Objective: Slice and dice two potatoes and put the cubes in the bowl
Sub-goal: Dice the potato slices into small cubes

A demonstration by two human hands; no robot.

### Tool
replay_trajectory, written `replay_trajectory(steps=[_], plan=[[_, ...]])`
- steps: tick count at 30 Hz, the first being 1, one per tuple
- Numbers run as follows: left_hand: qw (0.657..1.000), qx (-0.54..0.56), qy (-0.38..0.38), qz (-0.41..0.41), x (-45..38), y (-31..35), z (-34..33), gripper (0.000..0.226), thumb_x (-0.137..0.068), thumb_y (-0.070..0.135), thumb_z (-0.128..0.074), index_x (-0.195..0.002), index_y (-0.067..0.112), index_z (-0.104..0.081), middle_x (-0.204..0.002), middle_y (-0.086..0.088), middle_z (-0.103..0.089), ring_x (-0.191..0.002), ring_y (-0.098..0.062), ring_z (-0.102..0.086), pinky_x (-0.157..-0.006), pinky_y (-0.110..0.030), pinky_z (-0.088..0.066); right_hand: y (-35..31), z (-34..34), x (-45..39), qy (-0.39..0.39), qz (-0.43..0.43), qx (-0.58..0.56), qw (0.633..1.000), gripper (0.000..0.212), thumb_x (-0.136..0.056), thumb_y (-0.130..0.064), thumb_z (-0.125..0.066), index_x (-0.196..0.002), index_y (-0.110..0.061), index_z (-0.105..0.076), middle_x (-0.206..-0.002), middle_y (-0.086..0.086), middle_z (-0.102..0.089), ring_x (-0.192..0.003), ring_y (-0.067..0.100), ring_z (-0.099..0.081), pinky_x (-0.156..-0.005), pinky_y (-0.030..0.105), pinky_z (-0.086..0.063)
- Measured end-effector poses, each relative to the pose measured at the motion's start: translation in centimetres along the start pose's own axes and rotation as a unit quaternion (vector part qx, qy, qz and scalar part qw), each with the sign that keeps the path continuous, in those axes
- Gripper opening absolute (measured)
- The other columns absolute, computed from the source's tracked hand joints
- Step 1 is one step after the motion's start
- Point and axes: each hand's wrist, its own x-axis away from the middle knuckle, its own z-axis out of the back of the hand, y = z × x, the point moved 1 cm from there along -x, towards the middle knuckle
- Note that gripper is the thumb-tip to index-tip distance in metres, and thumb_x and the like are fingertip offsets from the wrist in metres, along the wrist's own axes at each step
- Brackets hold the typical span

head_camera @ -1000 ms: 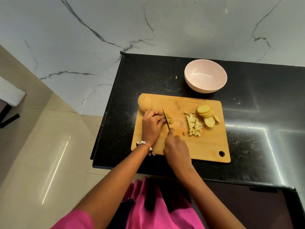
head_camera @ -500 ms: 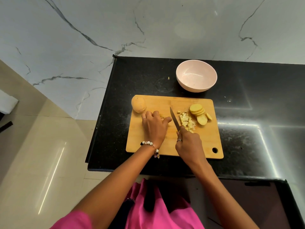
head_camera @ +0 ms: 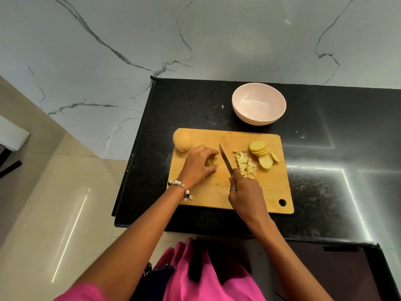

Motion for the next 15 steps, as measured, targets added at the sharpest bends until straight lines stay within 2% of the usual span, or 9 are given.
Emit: replay_trajectory(steps=[3,5,10,15], plan=[[0.999,0.029,0.014,-0.002,0.5,0.0,0.4,0.053,-0.073,0.014,-0.078,-0.123,0.011,-0.060,-0.107,-0.003,-0.060,-0.095,-0.010,-0.054,-0.083,-0.013,-0.043,-0.2,-0.5,0.1,-0.015,0.010,0.015,1.000,0.040,-0.096,-0.014,-0.041,-0.135,-0.009,-0.043,-0.093,0.016,-0.066,-0.084,0.035,-0.060,-0.062,0.034,-0.038],[0.999,0.040,0.028,0.011,0.8,-0.1,0.4,0.055,-0.072,0.013,-0.079,-0.124,0.008,-0.059,-0.106,-0.004,-0.059,-0.093,-0.009,-0.053,-0.081,-0.010,-0.041,-0.4,-1.0,0.1,-0.028,0.008,0.026,0.999,0.043,-0.096,-0.015,-0.040,-0.139,-0.009,-0.039,-0.096,0.016,-0.065,-0.086,0.036,-0.059,-0.065,0.037,-0.042],[0.998,0.024,0.055,0.028,0.8,-0.1,-0.1,0.047,-0.072,0.017,-0.080,-0.115,0.006,-0.066,-0.105,-0.006,-0.059,-0.096,-0.014,-0.055,-0.087,-0.024,-0.049,-1.1,-2.0,0.4,-0.042,-0.010,0.062,0.997,0.047,-0.096,-0.012,-0.036,-0.143,-0.008,-0.030,-0.100,0.017,-0.061,-0.088,0.037,-0.059,-0.066,0.037,-0.041],[0.997,0.022,0.049,0.053,0.2,0.0,-0.3,0.043,-0.069,0.016,-0.081,-0.109,0.006,-0.069,-0.104,-0.006,-0.061,-0.097,-0.016,-0.057,-0.088,-0.031,-0.050,-2.5,-2.8,0.0,-0.050,0.002,0.146,0.988,0.053,-0.094,-0.003,-0.029,-0.146,-0.002,-0.018,-0.107,0.019,-0.058,-0.092,0.037,-0.060,-0.064,0.035,-0.033]])
